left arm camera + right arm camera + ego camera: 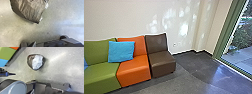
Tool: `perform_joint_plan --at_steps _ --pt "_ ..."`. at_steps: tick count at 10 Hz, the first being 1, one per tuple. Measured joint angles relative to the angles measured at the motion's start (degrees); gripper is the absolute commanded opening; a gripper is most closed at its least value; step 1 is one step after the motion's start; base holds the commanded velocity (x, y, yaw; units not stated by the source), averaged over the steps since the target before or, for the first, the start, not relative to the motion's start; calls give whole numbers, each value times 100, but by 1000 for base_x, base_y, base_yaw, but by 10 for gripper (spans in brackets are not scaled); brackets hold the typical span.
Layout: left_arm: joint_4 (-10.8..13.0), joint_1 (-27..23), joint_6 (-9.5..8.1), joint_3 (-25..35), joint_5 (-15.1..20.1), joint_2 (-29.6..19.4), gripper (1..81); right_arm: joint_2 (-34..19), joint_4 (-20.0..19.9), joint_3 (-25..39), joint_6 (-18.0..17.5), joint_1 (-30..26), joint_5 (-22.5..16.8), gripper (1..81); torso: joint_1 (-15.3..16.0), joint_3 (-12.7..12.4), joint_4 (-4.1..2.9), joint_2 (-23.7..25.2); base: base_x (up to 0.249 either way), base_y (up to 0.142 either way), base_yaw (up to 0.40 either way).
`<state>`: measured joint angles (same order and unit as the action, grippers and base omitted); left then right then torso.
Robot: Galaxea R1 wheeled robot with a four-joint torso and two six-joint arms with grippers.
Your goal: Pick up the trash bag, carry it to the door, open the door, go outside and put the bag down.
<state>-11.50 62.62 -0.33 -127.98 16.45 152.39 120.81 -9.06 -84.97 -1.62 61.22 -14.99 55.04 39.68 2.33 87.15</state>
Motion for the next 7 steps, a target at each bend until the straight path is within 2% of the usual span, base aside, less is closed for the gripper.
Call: perform_joint_plan --at_steps 2,7 --pt "-18 -66 2 -5 39 -2 811 -13 -160 46 0 -334 -187 811 207 289 0 328 0 0 0" --pt "-60 -380 -49 -9 160 2 811 -30 -299 197 -11 -728 -516 811 863 1266 0 1360 0 0 0"
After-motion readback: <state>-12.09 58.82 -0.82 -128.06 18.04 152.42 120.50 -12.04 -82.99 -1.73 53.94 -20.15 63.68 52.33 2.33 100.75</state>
